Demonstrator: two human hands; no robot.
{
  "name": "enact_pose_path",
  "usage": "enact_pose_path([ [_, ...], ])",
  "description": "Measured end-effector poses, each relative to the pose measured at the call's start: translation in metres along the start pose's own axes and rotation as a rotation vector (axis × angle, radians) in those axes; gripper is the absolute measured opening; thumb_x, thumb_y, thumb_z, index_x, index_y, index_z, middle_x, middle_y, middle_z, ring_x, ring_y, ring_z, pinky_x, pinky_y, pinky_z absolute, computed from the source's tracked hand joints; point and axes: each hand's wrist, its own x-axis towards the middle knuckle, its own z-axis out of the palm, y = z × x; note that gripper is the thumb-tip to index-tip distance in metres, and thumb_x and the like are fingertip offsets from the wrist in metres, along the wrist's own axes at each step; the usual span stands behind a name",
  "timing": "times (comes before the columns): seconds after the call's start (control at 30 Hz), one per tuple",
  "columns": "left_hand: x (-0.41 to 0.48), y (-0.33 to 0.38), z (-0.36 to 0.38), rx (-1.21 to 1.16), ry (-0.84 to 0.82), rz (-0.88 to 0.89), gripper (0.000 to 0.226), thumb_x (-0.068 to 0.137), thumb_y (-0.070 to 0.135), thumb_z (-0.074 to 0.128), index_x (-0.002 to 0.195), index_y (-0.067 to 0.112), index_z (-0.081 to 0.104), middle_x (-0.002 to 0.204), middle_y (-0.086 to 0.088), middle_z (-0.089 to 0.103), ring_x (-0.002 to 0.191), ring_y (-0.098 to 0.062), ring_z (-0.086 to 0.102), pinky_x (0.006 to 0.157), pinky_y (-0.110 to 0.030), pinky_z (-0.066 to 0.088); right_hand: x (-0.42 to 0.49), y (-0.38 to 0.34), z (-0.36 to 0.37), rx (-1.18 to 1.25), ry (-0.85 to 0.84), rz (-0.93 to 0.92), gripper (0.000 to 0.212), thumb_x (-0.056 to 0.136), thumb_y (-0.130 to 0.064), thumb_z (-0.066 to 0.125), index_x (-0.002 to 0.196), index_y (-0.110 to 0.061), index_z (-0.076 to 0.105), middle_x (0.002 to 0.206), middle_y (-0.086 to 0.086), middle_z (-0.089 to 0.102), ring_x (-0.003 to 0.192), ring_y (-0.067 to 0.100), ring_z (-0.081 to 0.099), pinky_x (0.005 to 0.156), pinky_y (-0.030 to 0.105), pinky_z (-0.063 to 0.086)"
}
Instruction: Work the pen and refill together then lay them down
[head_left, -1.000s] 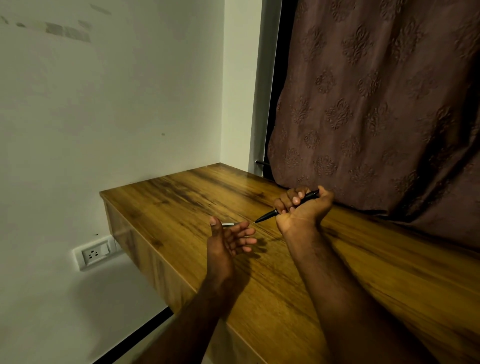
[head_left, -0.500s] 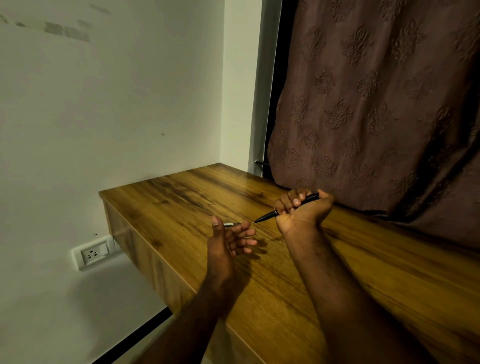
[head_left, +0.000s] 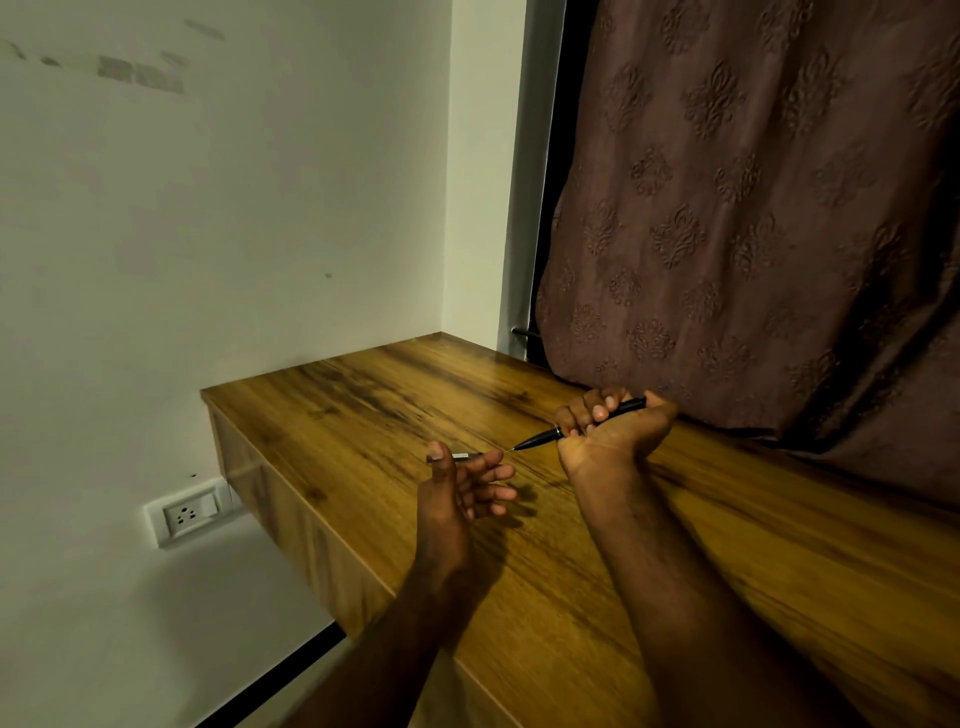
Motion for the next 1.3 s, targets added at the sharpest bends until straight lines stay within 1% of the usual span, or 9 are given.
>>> enact_pose_path([
  [0.07, 0.000, -0.001, 0.000, 0.009, 0.011, 0.005, 0.086, 0.076, 0.069, 0.021, 0.102, 0.000, 0.067, 0.094, -0.022, 0.071, 0.071, -0.025, 0.066, 0.060, -0.030, 0.050, 0.000, -0.001, 0.000, 0.001, 0.000, -0.007, 0.041, 0.083, -0.043, 0.027, 0.050, -0.018, 0.031, 0.036, -0.005, 0.025, 0.031, 0.013, 0.016, 0.040, 0.014, 0.015],
  [0.33, -0.002, 0.003, 0.001, 0.017, 0.016, 0.005, 0.084, 0.077, 0.067, 0.023, 0.102, -0.001, 0.067, 0.093, -0.022, 0.071, 0.068, -0.024, 0.066, 0.056, -0.026, 0.051, 0.001, -0.001, 0.001, 0.010, 0.016, 0.001, 0.045, 0.084, -0.048, 0.028, 0.051, -0.018, 0.034, 0.039, -0.005, 0.026, 0.033, 0.013, 0.018, 0.039, 0.016, 0.016],
  [0.47, -0.006, 0.006, 0.004, -0.001, 0.037, 0.002, 0.089, 0.083, 0.073, 0.027, 0.104, -0.005, 0.064, 0.095, -0.025, 0.069, 0.069, -0.024, 0.065, 0.056, -0.025, 0.052, 0.001, 0.000, 0.001, 0.014, 0.010, -0.007, 0.044, 0.084, -0.046, 0.027, 0.050, -0.018, 0.033, 0.038, -0.005, 0.025, 0.032, 0.013, 0.018, 0.040, 0.015, 0.016],
  [0.6, -0.008, 0.009, 0.007, -0.014, 0.055, -0.001, 0.087, 0.077, 0.069, 0.030, 0.104, -0.006, 0.064, 0.093, -0.025, 0.069, 0.067, -0.024, 0.065, 0.054, -0.025, 0.051, 0.001, 0.001, 0.000, 0.003, 0.004, -0.015, 0.042, 0.084, -0.043, 0.025, 0.050, -0.018, 0.032, 0.036, -0.005, 0.025, 0.031, 0.013, 0.016, 0.041, 0.014, 0.015],
  [0.7, -0.010, 0.011, 0.009, -0.035, 0.070, -0.004, 0.091, 0.078, 0.073, 0.032, 0.106, -0.008, 0.062, 0.092, -0.024, 0.068, 0.065, -0.022, 0.064, 0.052, -0.023, 0.050, 0.000, 0.001, 0.001, -0.005, 0.010, -0.023, 0.042, 0.084, -0.042, 0.026, 0.050, -0.018, 0.031, 0.036, -0.004, 0.024, 0.030, 0.013, 0.015, 0.040, 0.014, 0.015],
  [0.83, -0.013, 0.015, 0.011, -0.059, 0.064, -0.010, 0.087, 0.084, 0.068, 0.030, 0.106, -0.010, 0.061, 0.091, -0.024, 0.067, 0.060, -0.019, 0.064, 0.049, -0.023, 0.051, -0.002, 0.002, 0.003, -0.007, 0.018, -0.031, 0.042, 0.084, -0.042, 0.026, 0.050, -0.018, 0.031, 0.035, -0.005, 0.024, 0.030, 0.013, 0.015, 0.040, 0.013, 0.015],
  [0.9, -0.014, 0.016, 0.012, -0.067, 0.059, -0.011, 0.084, 0.081, 0.063, 0.029, 0.106, -0.011, 0.061, 0.090, -0.024, 0.066, 0.058, -0.018, 0.064, 0.048, -0.023, 0.051, -0.002, 0.003, 0.003, -0.010, 0.017, -0.031, 0.042, 0.084, -0.042, 0.026, 0.050, -0.018, 0.031, 0.035, -0.004, 0.024, 0.030, 0.013, 0.015, 0.040, 0.013, 0.015],
  [1.03, -0.015, 0.018, 0.013, -0.048, 0.061, -0.011, 0.082, 0.080, 0.063, 0.028, 0.103, -0.008, 0.064, 0.089, -0.021, 0.069, 0.059, -0.018, 0.064, 0.050, -0.022, 0.050, -0.004, 0.007, 0.002, -0.023, 0.014, -0.034, 0.044, 0.084, -0.044, 0.027, 0.049, -0.017, 0.031, 0.036, -0.004, 0.024, 0.031, 0.013, 0.016, 0.041, 0.014, 0.015],
  [1.3, -0.026, 0.029, 0.021, -0.130, 0.018, -0.022, 0.078, 0.079, 0.050, 0.031, 0.108, -0.017, 0.056, 0.085, -0.024, 0.062, 0.050, -0.013, 0.062, 0.042, -0.019, 0.048, -0.005, 0.012, 0.001, -0.030, 0.020, -0.015, 0.045, 0.083, -0.047, 0.029, 0.049, -0.018, 0.032, 0.037, -0.004, 0.025, 0.033, 0.013, 0.016, 0.041, 0.016, 0.014],
])
